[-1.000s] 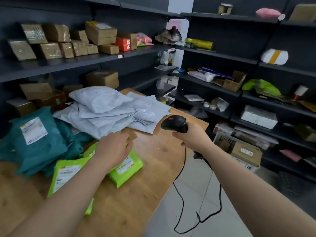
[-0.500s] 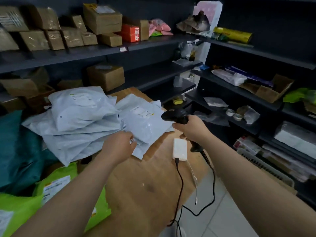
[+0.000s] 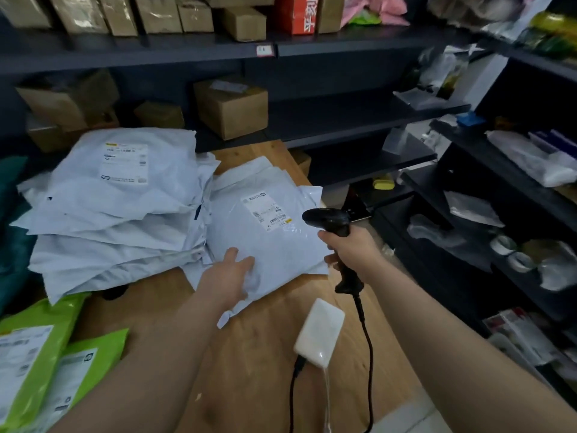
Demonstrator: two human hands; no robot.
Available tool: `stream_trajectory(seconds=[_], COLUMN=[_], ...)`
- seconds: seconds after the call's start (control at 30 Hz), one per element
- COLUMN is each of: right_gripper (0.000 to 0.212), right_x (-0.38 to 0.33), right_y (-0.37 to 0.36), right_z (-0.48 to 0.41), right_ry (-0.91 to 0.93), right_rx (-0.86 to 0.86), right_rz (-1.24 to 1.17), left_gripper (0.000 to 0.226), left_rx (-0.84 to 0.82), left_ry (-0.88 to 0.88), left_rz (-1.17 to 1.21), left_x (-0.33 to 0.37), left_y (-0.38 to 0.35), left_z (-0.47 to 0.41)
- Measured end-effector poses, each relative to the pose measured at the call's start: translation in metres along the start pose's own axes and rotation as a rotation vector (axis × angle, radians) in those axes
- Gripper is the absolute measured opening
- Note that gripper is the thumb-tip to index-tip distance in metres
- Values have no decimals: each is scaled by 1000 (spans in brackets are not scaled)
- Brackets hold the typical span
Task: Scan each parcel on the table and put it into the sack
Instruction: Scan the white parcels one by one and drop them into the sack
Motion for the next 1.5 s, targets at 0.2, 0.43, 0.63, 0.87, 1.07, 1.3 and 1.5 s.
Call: stream_trajectory(seconds=[0.2, 0.43, 0.63, 0.87, 1.07, 1.3, 1.5], right_gripper=[21, 27, 25, 27, 36, 30, 30], right_x=[18, 36, 39, 17, -8, -14, -25], right_y=[-3, -14, -23, -14, -6, -45, -47], right_z=[-32, -59, -71, -39, 29, 115, 160], right_ry=[-95, -152, -134, 14, 122, 167, 244], right_rx=[-23, -40, -166, -195, -227, -328, -253], right_rz=[-47, 11, -50, -129, -126, -44, -25], left_gripper=[51, 61, 30, 18, 51, 35, 18], left_rx=[192, 40, 428, 772, 509, 407, 538], left_ry=[-18, 15, -30, -13, 476, 295, 77], left_rz=[49, 51, 379, 584, 1397, 1545, 1194], left_x=[-7, -8, -3, -3, -6, -6, -56], left_y=[-2, -19, 6, 38, 40, 56, 102], left_z=[-7, -3, 21, 64, 85, 123, 173])
Point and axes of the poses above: each hand's wrist, its own z-axis away from the middle knuckle, its own y-axis out of the back of the hand, x = y × z, the point moved 3 cm from there along -z, towards the middle knuckle, and after that the axes turned 4 degrees about -y, right-handed, at the moved point
